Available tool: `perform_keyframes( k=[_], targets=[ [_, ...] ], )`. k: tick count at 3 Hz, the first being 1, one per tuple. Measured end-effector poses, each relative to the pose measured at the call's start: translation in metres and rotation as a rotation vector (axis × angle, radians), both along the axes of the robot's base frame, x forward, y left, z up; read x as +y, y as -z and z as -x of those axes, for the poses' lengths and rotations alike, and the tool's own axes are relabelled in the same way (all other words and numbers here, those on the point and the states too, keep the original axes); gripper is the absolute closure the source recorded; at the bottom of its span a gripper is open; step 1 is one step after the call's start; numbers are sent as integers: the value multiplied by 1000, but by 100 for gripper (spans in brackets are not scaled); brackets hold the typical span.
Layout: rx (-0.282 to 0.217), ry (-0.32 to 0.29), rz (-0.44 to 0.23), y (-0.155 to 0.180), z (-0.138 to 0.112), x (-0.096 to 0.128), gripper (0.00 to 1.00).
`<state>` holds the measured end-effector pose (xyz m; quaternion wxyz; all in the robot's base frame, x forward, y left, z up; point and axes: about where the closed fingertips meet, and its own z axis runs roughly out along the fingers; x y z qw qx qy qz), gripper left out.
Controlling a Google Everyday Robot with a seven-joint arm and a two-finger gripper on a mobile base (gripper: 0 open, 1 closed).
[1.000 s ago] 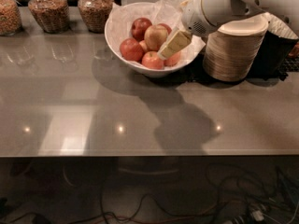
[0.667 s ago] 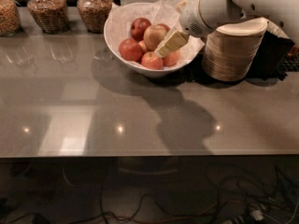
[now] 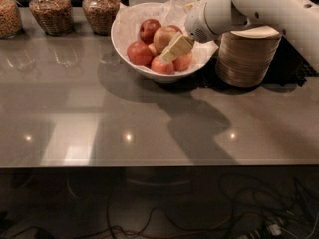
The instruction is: Pick apple from white bowl
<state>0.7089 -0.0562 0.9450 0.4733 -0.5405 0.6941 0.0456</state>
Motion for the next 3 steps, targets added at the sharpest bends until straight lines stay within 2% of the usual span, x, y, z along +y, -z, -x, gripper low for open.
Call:
perform_keyframes(
  k=[2,3],
  targets=[
    [11,-1,-23,15,-19,10,12],
    [23,-2,-26,22,-24,14,22]
  ],
)
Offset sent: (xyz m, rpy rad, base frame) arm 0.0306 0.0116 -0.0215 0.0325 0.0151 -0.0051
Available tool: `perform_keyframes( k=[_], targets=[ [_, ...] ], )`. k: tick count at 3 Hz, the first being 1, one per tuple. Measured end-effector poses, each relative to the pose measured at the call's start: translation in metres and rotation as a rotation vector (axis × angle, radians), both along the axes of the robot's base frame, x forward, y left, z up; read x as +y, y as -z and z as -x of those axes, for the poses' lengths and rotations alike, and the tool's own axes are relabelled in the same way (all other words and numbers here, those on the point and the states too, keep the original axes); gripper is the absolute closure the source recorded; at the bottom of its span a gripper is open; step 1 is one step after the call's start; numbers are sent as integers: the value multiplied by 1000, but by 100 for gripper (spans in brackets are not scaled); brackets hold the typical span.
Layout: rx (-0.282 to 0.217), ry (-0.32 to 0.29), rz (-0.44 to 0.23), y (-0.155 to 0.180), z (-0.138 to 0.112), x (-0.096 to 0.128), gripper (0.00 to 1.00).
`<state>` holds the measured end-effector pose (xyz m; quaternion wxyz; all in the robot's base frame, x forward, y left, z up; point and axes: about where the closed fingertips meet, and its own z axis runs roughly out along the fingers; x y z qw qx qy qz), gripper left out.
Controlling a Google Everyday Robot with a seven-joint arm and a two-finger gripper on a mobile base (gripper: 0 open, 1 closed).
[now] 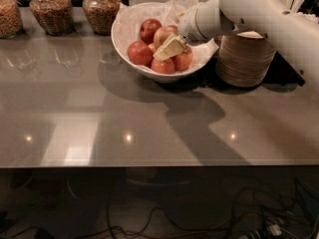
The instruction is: Pick apple from white bowl
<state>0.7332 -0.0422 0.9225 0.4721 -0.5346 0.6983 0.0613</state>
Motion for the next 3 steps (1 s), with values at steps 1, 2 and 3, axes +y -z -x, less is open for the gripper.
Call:
perform_keyframes(
  k=[1,2,3],
  targets=[
    [1,-1,1,0,0,0,41],
    [7,-4,8,1,1,1,64],
    [9,-6,10,1,2,1,87]
  ],
)
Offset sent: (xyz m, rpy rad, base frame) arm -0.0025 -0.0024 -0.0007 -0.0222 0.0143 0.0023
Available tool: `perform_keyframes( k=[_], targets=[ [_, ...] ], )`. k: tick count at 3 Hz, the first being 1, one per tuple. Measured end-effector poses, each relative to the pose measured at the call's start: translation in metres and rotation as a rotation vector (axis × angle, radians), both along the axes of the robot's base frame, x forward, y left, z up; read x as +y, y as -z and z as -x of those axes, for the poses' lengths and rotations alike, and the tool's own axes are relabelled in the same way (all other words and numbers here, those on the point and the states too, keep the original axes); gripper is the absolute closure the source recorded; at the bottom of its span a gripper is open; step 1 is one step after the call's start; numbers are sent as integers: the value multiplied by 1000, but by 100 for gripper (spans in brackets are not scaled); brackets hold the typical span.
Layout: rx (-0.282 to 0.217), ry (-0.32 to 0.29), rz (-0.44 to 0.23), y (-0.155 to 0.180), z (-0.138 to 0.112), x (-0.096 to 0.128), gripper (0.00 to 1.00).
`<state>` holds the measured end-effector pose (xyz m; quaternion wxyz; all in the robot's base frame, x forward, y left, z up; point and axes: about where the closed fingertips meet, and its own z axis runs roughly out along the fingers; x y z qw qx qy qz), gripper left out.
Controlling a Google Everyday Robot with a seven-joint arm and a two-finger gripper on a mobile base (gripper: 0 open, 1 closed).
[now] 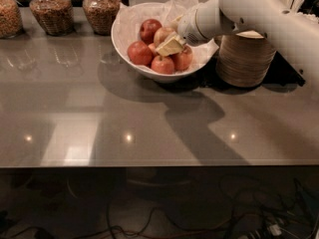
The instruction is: Pick apple from white bowl
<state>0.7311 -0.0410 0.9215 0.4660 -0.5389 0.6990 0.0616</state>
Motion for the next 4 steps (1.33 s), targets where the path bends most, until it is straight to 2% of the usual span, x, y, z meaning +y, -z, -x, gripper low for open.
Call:
perform_keyframes(
  k=[1,3,4],
  targets=[
    [-22,-24,-10,-8,5,0,100],
    [-97,-127,-35,-44,32,-8,100],
    [-71,-198,-51,-55,66,-21,100]
  ],
)
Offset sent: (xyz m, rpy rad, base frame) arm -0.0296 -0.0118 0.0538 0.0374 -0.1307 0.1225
